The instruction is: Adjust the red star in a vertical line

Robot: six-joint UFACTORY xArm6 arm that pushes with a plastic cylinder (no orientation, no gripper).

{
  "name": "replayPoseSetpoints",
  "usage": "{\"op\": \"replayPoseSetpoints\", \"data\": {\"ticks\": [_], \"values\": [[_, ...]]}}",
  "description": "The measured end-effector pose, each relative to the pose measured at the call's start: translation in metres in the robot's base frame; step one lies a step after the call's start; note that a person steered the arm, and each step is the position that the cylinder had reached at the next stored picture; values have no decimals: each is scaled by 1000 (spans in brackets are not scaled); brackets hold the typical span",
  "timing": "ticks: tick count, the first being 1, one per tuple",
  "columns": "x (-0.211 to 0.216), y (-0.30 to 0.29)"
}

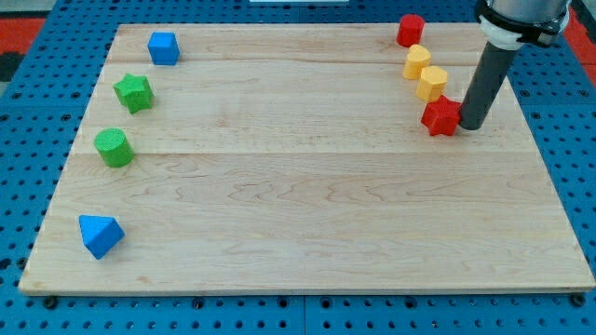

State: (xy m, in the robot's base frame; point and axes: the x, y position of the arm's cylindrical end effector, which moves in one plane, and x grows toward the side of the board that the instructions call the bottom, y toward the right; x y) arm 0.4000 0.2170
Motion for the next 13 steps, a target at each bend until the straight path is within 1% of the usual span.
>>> {"op": "replayPoseSetpoints", "data": {"ticks": [3,4,5,6,8,13], "values": [[0,0],[20,22],[54,22],[60,10],[75,7],[79,-3]]}}
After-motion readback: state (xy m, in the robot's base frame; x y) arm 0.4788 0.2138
